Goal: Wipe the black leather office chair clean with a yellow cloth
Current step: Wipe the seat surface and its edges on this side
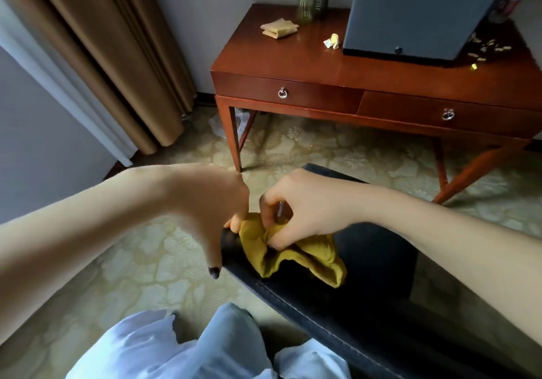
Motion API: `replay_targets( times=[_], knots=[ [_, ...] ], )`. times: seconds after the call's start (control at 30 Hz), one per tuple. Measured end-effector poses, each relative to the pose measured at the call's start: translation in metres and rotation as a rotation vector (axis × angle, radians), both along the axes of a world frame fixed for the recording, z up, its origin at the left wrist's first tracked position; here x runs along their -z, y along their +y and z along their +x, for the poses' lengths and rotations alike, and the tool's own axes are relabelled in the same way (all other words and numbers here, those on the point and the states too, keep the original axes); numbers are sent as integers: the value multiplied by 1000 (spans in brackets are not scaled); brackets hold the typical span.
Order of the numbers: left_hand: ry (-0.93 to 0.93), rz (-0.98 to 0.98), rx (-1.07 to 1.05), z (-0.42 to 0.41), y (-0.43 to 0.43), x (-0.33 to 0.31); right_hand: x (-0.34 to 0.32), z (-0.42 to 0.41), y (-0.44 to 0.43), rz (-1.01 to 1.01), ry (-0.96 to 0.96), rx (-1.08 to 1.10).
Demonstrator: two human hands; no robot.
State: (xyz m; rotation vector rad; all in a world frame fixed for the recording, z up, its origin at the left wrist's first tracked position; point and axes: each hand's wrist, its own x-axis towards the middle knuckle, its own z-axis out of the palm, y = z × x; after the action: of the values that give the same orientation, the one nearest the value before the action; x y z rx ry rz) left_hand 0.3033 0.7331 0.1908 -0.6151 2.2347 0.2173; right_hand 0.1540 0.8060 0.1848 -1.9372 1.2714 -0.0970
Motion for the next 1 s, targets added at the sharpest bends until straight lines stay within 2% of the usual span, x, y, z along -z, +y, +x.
replay_targets(
  times=[0.03,0.1,0.13,0.2,0.27,0.37,0.47,0.57,0.7,0.83,1.0],
  knots=[
    [31,-10,119,-2,1,6,2,-2,-1,19,10,-11],
    [98,-23,211,-8,8,17,6,-4,-2,58,31,-16],
    [105,-1,214,-7,8,19,7,-5,-2,72,37,-3],
    [116,71,82,-6,2,21,10,-6,-2,85,41,44],
    [197,151,69,-1,-13,21,13,-5,-3,84,41,111],
    [432,280,142,9,-51,31,15,1,-12,61,6,306],
    [653,396,119,26,-92,35,15,17,-31,-15,-68,600],
    [712,581,-34,48,-142,37,18,45,-63,-127,-148,876],
    [722,858,-398,83,-193,38,22,93,-125,-252,-211,1068],
    [792,978,-707,107,-231,43,24,132,-186,-251,-239,1029],
    [950,941,-946,139,-276,53,26,156,-245,-190,-313,910]
  ],
)
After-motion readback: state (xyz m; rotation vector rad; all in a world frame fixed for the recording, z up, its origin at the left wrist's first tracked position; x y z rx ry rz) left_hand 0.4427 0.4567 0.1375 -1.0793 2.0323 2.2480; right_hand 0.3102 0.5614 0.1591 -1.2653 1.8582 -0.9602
